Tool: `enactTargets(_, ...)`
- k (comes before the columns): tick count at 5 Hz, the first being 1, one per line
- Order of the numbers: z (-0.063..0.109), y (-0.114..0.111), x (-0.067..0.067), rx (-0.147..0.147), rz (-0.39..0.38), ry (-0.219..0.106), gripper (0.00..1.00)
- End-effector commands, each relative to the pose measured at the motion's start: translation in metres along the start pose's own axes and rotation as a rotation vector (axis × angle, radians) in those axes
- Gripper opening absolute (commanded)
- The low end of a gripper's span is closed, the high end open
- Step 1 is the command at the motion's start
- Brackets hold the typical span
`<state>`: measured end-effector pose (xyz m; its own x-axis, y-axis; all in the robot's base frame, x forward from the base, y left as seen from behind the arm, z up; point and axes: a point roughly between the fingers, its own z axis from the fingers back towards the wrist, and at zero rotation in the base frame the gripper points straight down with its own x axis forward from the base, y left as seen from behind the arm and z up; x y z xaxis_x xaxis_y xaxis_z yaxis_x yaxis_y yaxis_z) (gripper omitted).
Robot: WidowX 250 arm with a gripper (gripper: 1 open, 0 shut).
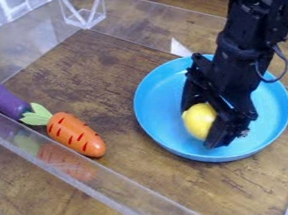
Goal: Put the lemon on the blue tray
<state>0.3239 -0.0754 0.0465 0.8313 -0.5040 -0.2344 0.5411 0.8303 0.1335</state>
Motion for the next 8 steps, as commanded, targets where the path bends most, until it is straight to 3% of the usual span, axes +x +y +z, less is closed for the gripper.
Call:
enactTargets(1,0.015,0.013,0.005,0.008,0.029,-0.061,0.00)
enactTargets(8,0.010,0.011,0.016,-0.017,0.021,-0.088,0.00)
